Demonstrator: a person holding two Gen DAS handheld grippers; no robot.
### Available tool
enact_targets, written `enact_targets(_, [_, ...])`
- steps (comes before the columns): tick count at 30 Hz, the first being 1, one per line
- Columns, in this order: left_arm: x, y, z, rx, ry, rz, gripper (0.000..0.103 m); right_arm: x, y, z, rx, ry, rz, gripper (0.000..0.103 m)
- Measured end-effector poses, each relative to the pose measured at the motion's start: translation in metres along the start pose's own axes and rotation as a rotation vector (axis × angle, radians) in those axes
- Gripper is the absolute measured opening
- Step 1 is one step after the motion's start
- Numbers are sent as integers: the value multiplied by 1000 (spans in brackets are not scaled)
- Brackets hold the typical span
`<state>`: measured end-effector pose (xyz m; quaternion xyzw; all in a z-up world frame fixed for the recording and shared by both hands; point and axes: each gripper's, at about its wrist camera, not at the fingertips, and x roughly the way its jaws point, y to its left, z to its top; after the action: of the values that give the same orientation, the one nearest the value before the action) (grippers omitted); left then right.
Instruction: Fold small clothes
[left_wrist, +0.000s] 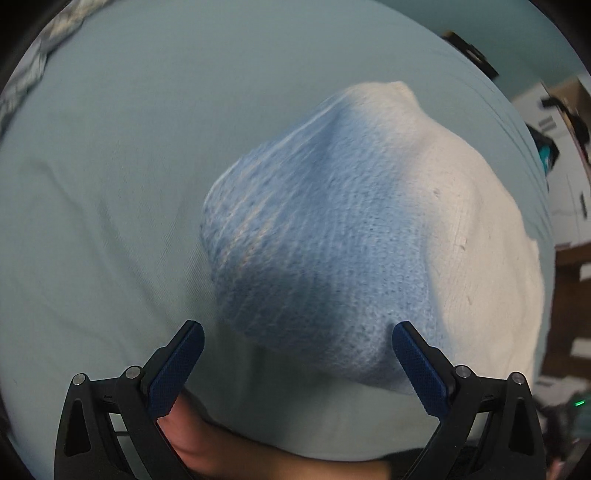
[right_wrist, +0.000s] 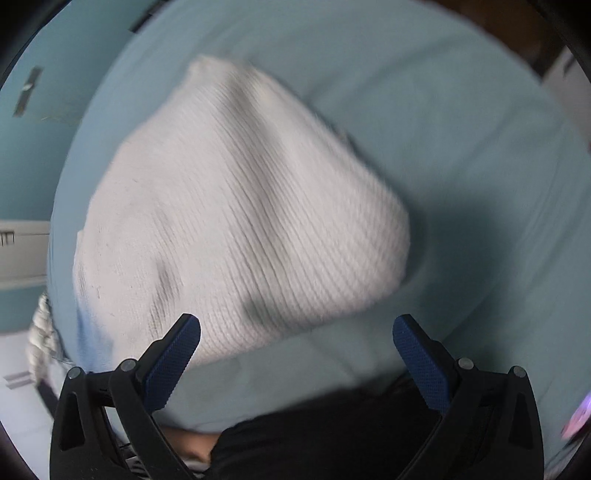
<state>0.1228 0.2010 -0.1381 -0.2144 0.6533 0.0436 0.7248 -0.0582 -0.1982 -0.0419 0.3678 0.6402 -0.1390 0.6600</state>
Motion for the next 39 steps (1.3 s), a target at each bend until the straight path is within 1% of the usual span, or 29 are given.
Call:
enact_targets(1, [4,3,1,-22,23,-28,102,12,-2,3,29,61,23,102])
enact_targets(2, [10,6,1,-50,53,-65,102,18,-2,3,48,94,40,102])
enact_targets(4, [17,6,1,-68,87,-101,102,36,-6,6,136,162,109,102])
enact_targets(6, [21,4,2,-79,104,-120,102,44,-9,10,205,151,135,102])
enact_targets(7, [24,4,1,-85,108,-123,102,48,-14,13,270,131,188,102])
enact_targets(9, [29,5,2,-105,119,-136,103,56,-18,17,334,132,211,102])
enact_targets(11, [37,7,2,-142,138,-154,103,59,-19,23,359,102,244,102])
enact_targets(13, [45,12,4,-178,151,-159,103,56,-16,26,347,57,200,101])
enact_targets(14, [49,14,6,-198,155,-157,103,54,-15,28,348,28,166,96])
enact_targets(15, [52,14,8,-206,156,-152,103,54,-15,29,357,5,134,85])
enact_targets(16, [55,15,11,-202,148,-140,103,52,-16,30,373,-21,81,77])
enact_targets(17, [54,16,13,-198,133,-118,103,51,-16,30,387,-45,51,70])
enact_targets(18, [53,18,16,-193,112,-90,103,48,-16,28,392,-67,34,67])
enact_targets(20, [49,22,17,-182,76,-27,103,43,-18,30,407,-101,-1,67])
enact_targets(22, [43,18,19,-142,77,0,103,40,-24,36,410,-96,-5,67])
enact_targets(23, [35,11,22,-78,68,39,103,40,-25,37,395,-70,7,69])
enact_targets(25, [15,-8,26,59,29,116,102,44,-20,46,295,49,22,71])
enact_targets(26, [-6,-19,29,155,-37,145,103,42,-16,52,210,101,16,71])
enact_targets(27, [-18,-26,31,210,-89,148,103,37,-15,57,142,129,27,71])
enact_targets(28, [-33,-35,33,297,-161,156,103,29,-17,62,95,147,66,71])
enact_targets(29, [-42,-43,36,394,-222,195,103,21,-21,68,61,141,95,71])
enact_targets(30, [-43,-47,39,449,-244,232,103,15,-24,74,29,124,101,72])
enact_targets(31, [-39,-49,46,490,-233,225,103,6,-29,85,-20,74,80,72])
enact_targets(32, [-32,-47,52,494,-198,174,103,4,-32,91,-45,37,59,73])
enact_targets(34, [-11,-34,67,453,-103,44,103,1,-42,104,-82,-51,-20,73])
enact_targets(35, [5,-26,73,401,-65,15,103,3,-44,108,-80,-78,-36,73])
enact_targets(36, [11,-14,76,382,-46,7,101,5,-47,117,-81,-94,-27,73])
enact_targets(37, [21,-10,78,371,-17,-2,101,11,-48,125,-89,-89,5,73])
enact_targets(39, [35,-13,78,404,19,-63,101,26,-42,136,-133,-44,88,73])
